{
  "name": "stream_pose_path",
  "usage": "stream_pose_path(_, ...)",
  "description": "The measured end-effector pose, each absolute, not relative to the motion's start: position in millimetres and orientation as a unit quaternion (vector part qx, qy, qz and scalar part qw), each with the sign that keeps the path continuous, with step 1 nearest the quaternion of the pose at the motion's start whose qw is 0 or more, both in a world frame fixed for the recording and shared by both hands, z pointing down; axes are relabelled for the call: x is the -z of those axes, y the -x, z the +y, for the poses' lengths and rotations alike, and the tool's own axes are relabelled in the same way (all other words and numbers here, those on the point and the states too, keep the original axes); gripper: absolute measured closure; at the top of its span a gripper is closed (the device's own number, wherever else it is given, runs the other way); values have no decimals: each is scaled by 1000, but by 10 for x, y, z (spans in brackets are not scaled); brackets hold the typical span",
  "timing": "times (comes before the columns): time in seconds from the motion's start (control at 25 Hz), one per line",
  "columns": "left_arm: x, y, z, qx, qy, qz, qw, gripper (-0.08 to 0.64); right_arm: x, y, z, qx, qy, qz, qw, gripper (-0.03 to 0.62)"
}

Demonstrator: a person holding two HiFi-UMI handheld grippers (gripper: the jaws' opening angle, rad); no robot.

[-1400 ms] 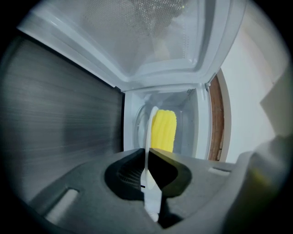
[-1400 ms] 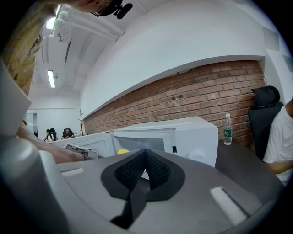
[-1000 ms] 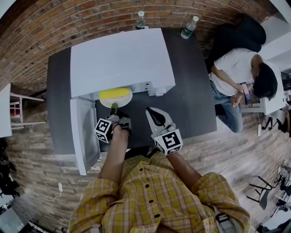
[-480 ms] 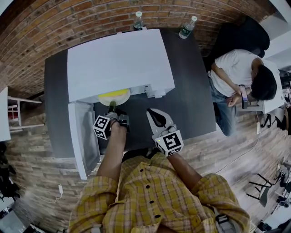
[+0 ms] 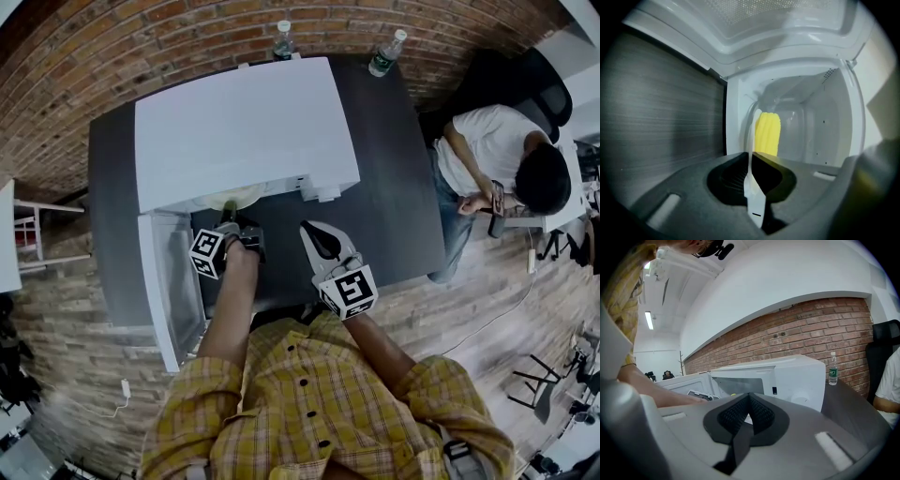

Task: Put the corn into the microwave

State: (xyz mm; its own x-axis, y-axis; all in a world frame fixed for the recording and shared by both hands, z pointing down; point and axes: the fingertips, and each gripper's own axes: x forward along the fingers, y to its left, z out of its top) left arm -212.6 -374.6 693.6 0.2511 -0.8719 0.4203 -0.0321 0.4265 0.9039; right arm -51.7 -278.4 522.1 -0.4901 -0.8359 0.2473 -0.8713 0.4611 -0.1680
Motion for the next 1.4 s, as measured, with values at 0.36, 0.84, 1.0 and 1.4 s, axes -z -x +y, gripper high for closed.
stream_pose_path(0.36, -6964, 2114, -3817, 308, -423, -528, 669, 540, -5230, 471, -2828, -140, -502, -851, 62, 592)
stream_pose_path(0.84, -7050, 2102, -3759, 255, -400, -540, 695, 445, -5217, 398, -2804, -139, -499, -853, 63, 592)
stream_pose_path(1.0, -7073, 2105, -3767, 260, -397, -538, 696, 430, -5217, 365, -2775, -139, -498, -853, 64, 592)
stream_pose_path(1.4, -6792, 2020, -3669, 286, -414, -512, 696, 431, -5158, 308, -2679, -138, -491, -858, 58, 589)
